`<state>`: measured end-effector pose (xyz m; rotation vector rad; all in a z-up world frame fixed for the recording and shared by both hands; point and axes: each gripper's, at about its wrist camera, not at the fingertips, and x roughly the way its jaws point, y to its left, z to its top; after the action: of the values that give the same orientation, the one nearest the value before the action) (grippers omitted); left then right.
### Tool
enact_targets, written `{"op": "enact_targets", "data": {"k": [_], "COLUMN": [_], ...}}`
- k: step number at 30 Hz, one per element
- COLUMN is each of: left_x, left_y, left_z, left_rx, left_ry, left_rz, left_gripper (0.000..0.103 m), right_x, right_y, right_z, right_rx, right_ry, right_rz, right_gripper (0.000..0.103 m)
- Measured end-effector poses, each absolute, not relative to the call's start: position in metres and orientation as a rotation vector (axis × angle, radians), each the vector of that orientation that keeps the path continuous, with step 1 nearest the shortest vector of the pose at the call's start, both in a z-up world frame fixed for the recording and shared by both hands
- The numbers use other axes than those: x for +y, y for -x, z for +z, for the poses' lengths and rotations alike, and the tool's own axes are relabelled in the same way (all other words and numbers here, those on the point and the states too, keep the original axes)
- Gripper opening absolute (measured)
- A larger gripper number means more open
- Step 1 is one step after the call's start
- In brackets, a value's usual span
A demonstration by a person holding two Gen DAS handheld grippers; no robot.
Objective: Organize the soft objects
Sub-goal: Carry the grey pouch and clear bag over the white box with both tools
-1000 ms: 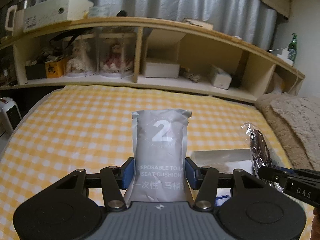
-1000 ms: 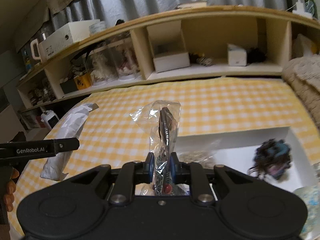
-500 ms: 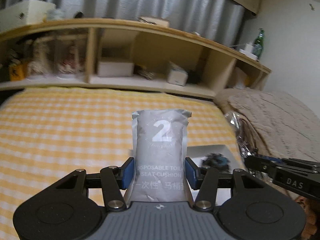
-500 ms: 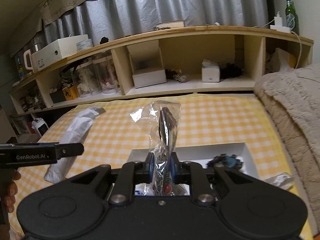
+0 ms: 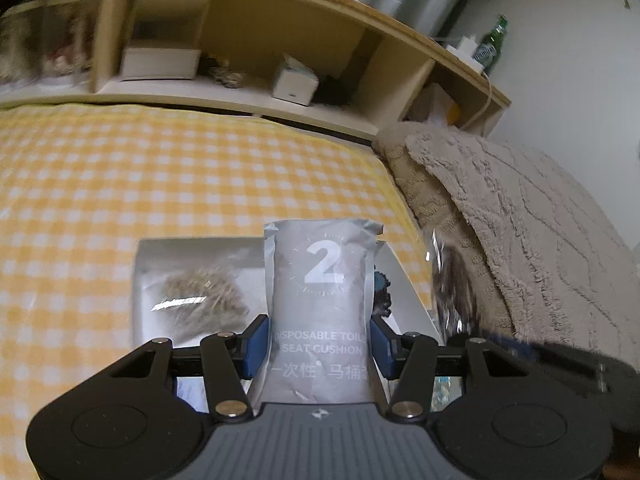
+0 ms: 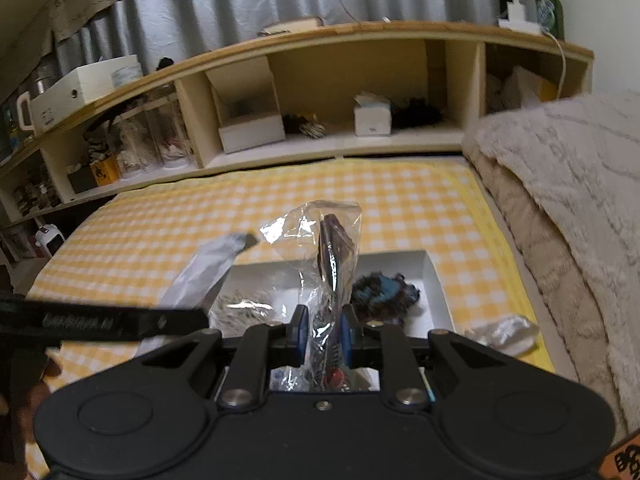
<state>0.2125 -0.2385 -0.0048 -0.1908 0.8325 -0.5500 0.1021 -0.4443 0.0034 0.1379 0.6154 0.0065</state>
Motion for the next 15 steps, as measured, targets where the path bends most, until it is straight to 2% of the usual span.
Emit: {"op": "enact_targets", "data": {"k": [5, 11, 15], "left_x": [-0.267, -0.287, -0.291], "left_y": [-0.24, -0.268, -0.286], "left_z": [-0.017, -0.057, -0.085], "left_rx": [0.9, 1.023, 1.024], "left_ry": [0.182, 0.218, 0.192], "left_rz": [-0.602, -0.585, -0.535], "left_gripper": [0.054, 0.054, 0.054], "right_x": [-0.458, -0.476, -0.476], "right_y": [-0.1, -0.101, -0.104], "right_z": [-0.012, -0.028, -0.039], "right_rx": [0.642, 0.663, 0.698], "right_ry": [-0.169, -0.217, -0.234], "right_rz": [0.001, -0.009, 0.015], "right_gripper": [0.017, 0.017, 0.017]}}
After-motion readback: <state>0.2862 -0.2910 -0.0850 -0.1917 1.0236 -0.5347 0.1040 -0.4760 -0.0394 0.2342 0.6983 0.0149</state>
